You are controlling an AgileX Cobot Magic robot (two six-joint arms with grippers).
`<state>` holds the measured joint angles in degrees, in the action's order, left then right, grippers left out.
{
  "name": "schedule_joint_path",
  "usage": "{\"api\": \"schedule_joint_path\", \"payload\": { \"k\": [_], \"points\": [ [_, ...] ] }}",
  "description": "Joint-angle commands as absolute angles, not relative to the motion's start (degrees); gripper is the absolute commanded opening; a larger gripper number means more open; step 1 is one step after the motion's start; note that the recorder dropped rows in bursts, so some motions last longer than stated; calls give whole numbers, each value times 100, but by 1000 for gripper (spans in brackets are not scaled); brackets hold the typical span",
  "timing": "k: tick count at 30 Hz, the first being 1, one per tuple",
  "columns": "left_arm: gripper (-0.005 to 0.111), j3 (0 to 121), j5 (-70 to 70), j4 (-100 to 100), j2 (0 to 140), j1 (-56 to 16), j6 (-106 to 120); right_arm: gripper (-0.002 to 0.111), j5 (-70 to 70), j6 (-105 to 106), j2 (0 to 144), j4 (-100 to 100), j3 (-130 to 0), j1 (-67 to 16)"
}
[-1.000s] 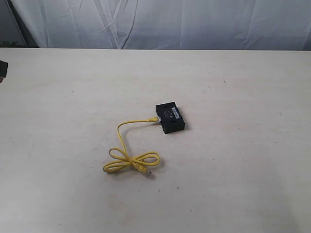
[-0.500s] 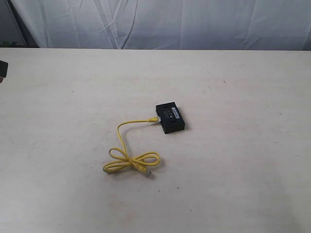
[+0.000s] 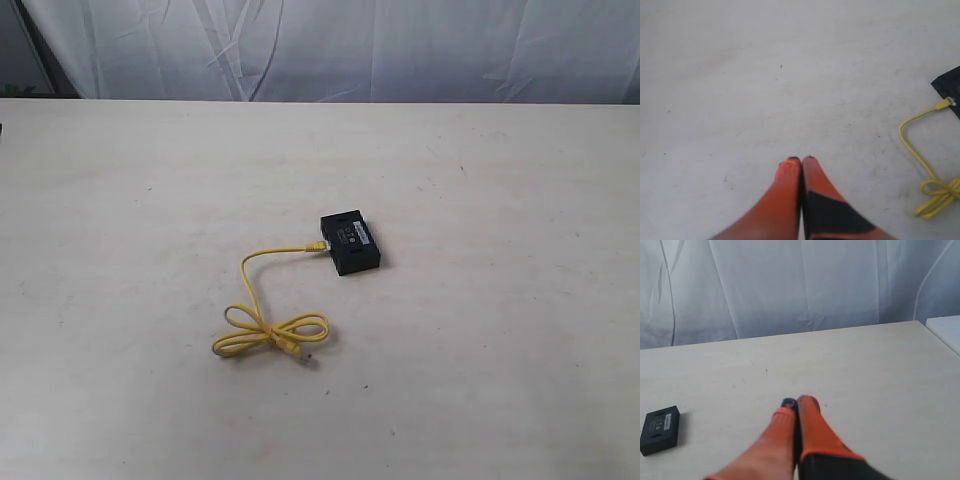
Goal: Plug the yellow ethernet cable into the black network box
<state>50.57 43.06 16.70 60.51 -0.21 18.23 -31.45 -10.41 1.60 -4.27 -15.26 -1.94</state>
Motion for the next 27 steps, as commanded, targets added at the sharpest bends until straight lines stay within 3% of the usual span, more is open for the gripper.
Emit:
{"api": "schedule_joint_path", "payload": {
  "k": [1, 17, 27],
  "points": [
    [0, 5017, 4239, 1673, 5538, -12, 1812, 0, -3049, -1052, 0, -458, -1199, -172],
    [0, 5017, 4223, 1673, 3269, -12, 1812, 0, -2295, -1052, 0, -436, -56, -172],
    [0, 5017, 4223, 1643, 2111, -12, 1812, 0, -2194, -1052, 0, -291, 0, -172]
  ]
}}
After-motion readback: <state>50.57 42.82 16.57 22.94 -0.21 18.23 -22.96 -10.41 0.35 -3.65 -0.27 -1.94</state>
